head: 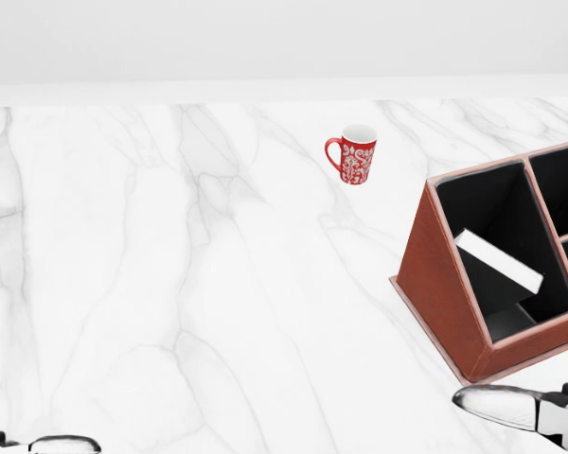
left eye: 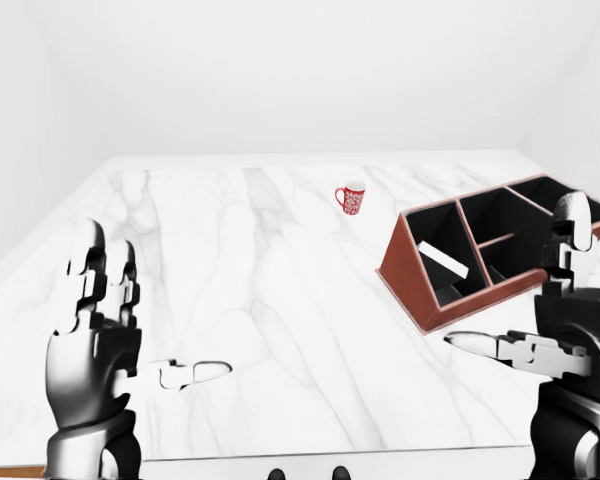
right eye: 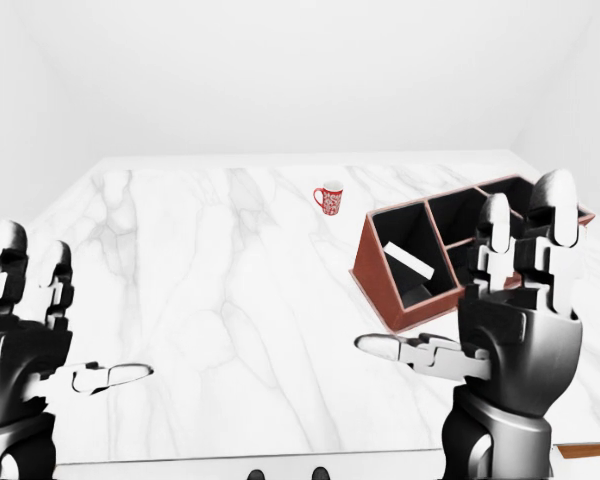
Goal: Pick up the book and place it in the left compartment of the caddy.
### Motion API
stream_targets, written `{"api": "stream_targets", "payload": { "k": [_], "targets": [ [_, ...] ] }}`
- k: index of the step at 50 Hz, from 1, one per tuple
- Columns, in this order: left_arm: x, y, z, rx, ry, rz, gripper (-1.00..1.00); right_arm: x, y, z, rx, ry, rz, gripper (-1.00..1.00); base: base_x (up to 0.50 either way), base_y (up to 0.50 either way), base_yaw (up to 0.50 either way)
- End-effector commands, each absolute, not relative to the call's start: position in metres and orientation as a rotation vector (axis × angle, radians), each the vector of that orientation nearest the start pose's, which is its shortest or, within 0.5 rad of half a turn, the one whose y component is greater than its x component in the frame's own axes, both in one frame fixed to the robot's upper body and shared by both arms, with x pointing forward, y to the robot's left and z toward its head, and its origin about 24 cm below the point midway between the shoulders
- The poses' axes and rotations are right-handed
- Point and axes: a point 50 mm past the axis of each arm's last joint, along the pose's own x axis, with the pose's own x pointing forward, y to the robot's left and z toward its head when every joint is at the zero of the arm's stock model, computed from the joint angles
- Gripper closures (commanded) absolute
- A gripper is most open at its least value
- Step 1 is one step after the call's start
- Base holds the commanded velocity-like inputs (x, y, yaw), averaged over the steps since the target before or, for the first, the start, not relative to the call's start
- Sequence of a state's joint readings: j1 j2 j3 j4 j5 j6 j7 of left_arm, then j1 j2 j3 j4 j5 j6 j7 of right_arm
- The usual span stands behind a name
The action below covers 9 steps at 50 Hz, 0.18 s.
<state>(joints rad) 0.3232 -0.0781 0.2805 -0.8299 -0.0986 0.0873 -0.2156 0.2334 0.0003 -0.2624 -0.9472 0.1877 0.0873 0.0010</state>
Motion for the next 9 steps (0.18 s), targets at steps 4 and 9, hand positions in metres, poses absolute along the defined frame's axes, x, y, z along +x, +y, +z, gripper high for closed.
{"api": "stream_targets", "payload": {
  "k": [4, 9],
  "targets": [
    [0.118, 0.222, 0.202, 0.063, -0.619, 0.158, -1.0, 0.133, -0.217, 0.206, 0.106, -0.483, -0.181, -1.0, 0.0, 0.0, 0.0],
    [0.109, 0.236, 0.204, 0.002, -0.514, 0.163, -1.0, 0.118, -0.232, 0.213, 0.107, -0.415, -0.204, -1.0, 0.0, 0.0, 0.0]
  ]
}}
